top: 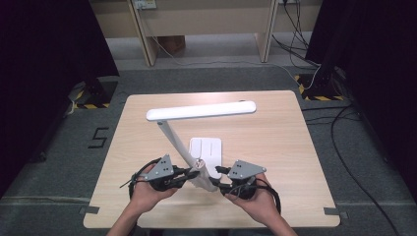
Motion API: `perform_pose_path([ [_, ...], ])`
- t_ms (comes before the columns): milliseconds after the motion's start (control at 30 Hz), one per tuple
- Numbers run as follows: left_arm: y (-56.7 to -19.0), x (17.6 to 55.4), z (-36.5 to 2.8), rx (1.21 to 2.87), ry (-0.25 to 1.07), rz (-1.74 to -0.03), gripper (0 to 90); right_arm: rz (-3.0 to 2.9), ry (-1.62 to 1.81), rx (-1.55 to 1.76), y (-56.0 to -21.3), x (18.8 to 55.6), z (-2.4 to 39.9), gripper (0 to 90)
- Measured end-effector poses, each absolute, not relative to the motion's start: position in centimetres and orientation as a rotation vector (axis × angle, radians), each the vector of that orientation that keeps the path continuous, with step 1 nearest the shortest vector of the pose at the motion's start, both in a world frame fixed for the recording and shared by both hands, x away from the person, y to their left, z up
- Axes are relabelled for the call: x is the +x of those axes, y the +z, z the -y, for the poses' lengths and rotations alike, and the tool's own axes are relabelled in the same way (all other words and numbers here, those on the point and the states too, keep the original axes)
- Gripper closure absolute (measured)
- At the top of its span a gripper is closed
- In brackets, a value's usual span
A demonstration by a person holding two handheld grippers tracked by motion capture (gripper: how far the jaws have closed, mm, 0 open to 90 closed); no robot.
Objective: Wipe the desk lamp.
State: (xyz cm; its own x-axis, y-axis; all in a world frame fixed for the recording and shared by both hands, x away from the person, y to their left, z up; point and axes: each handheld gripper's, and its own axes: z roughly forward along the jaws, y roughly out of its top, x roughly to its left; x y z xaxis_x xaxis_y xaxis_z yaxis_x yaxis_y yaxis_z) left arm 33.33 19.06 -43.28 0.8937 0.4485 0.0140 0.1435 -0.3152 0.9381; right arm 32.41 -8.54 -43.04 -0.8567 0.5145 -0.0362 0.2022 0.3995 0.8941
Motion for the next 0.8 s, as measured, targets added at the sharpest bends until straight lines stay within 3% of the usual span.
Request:
perform_pose_path([
  [167,-42.7,32.7,-20.8,1.85,0.37,-0.479,85.0,-2.317,1.452,0.69,-42.9,33.4,9.1,59.0],
  [467,-40.9,31.5,-23.9,1.771,0.452,-0.541,85.1,-2.305,1.344,0.812,-43.8,35.6,9.1,79.6],
  [800,-38.0,31.3,-26.5,1.68,0.534,-0.586,85.2,-2.38,1.234,0.829,-45.7,37.8,7.2,89.7],
])
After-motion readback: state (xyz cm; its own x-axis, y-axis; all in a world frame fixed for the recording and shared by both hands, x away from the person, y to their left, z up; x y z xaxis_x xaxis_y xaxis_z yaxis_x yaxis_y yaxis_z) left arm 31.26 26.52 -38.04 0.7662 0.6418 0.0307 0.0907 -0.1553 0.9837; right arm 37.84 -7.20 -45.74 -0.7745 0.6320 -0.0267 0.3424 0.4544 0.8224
